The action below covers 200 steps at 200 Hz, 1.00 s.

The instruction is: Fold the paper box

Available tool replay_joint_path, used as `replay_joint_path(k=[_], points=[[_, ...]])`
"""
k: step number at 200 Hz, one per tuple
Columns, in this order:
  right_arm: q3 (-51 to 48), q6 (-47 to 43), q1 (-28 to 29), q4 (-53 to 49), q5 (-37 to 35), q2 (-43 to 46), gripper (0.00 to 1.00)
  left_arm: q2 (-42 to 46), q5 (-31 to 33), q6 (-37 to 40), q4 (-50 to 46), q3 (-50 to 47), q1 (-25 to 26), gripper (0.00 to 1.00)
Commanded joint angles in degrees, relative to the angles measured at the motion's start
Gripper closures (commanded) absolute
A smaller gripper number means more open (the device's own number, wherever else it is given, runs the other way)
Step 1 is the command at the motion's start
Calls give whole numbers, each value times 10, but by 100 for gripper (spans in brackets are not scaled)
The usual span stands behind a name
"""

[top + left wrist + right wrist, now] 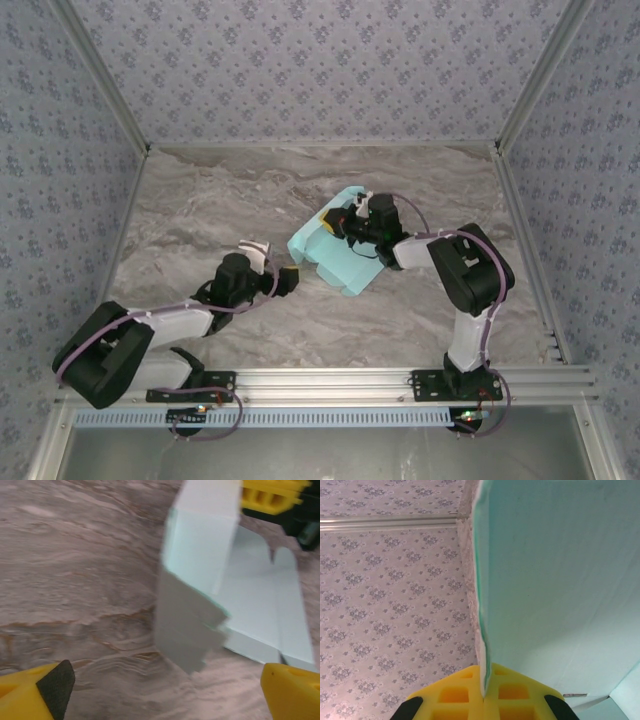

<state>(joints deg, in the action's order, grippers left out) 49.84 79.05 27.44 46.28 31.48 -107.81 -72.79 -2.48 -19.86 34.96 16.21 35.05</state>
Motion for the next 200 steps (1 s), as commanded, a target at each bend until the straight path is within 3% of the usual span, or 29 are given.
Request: replay_joint_path(k=[1, 25, 70, 97, 156, 200], points=[[-6, -4, -2, 19, 17, -10, 100, -11, 45, 37, 49, -13, 5, 5], [-1, -5, -4, 11, 24, -6, 100, -41, 6, 116, 142, -28, 19, 6], [0, -4, -3, 13, 31, -9, 100, -75, -36, 191, 129, 4, 21, 8], [3, -4, -3, 13, 38, -9, 100, -112, -78, 211, 151, 23, 21, 25], [-2, 0, -4, 17, 44, -5, 100, -180, -146, 216, 174, 67, 29, 15], [-6, -3, -13, 15, 46, -2, 100, -158, -123, 195, 164, 50, 70, 16]])
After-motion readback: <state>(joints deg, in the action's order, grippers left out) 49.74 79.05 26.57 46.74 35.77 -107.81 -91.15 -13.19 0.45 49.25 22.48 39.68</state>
